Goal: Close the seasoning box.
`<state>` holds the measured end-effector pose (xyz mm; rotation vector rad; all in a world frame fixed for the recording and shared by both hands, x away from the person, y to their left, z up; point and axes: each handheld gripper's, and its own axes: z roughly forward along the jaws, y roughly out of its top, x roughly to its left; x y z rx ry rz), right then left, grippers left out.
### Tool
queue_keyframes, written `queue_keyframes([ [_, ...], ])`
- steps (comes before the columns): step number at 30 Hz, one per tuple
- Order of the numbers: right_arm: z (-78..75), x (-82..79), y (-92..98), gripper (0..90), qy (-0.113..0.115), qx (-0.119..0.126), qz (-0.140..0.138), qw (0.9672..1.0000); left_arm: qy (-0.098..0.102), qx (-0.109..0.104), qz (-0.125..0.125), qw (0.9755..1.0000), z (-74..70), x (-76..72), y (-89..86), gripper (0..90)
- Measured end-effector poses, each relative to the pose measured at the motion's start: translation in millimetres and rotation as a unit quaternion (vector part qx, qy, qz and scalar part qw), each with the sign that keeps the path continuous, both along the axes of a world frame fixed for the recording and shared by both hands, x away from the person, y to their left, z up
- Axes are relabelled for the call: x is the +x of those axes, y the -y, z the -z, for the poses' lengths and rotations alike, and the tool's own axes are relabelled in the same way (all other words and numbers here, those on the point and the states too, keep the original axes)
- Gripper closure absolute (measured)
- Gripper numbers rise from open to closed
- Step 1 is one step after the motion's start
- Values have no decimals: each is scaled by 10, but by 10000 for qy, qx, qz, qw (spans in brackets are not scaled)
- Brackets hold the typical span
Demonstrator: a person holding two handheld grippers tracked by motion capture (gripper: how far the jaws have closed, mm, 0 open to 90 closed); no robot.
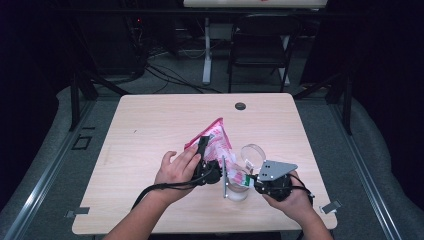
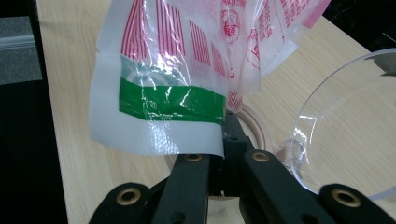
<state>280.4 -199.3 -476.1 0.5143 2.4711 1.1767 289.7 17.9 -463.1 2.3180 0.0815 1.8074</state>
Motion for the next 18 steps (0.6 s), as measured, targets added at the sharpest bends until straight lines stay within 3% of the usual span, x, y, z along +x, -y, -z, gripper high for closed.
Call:
queue_keyframes([
  [18, 19, 17, 22, 900, -33, -24, 47, 10000, 52, -2, 40, 10000, 19, -13, 16, 641],
])
